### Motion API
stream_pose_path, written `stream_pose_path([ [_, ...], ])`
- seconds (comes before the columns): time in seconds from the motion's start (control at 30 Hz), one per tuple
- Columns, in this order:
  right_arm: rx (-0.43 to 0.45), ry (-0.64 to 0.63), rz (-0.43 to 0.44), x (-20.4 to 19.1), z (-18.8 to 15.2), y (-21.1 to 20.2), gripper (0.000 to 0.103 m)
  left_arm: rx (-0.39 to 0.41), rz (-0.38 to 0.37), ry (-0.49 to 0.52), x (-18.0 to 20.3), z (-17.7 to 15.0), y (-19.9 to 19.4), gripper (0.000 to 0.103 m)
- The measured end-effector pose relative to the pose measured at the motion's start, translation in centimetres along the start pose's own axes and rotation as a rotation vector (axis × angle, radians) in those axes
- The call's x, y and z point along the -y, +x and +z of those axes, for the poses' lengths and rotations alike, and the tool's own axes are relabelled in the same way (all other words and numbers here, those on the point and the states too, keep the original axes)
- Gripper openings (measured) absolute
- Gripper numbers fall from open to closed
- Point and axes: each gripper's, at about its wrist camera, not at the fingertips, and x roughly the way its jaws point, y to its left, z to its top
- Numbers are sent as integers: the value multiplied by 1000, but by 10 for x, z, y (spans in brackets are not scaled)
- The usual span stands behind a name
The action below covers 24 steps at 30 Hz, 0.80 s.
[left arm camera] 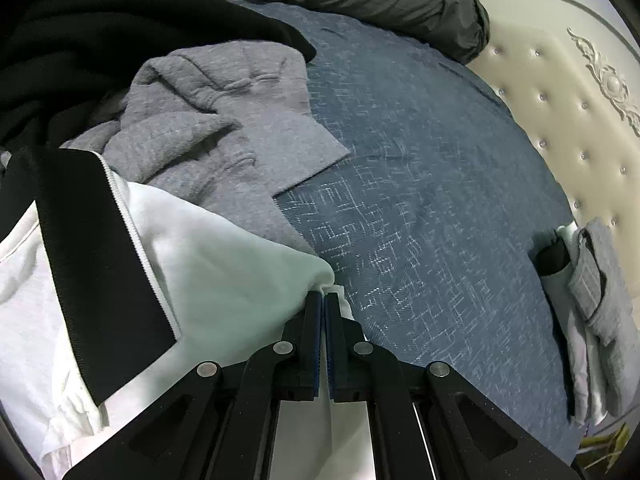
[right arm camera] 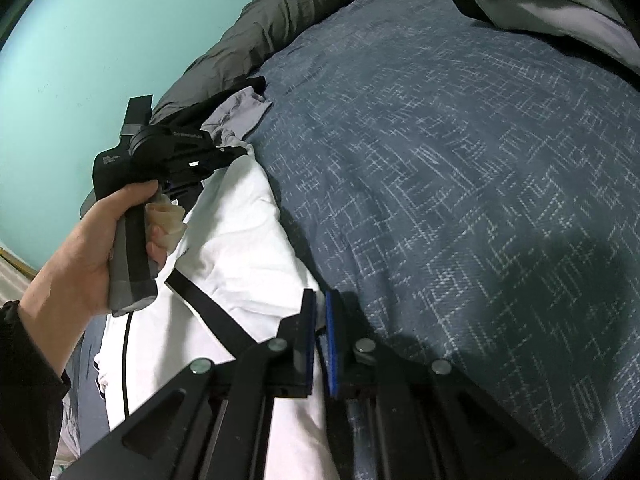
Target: Fold clothes
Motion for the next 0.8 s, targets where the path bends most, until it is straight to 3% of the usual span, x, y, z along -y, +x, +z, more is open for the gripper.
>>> stream_pose_path([
  [0.17,-6,21,10,2,3,5,4,22,-4,-6,-5,-2,-15,4],
  [0.3,-9,29,15,1,5,6,4,25,-35,26,-6,-11,-39,27],
  [0.5,-13,44,27,1,6,8,5,-44,-19,98,-8,-42,-47,27],
  [0.8,-10,34,26,1,3,6,5,-82,-41,131,-4,-70,-51,24],
])
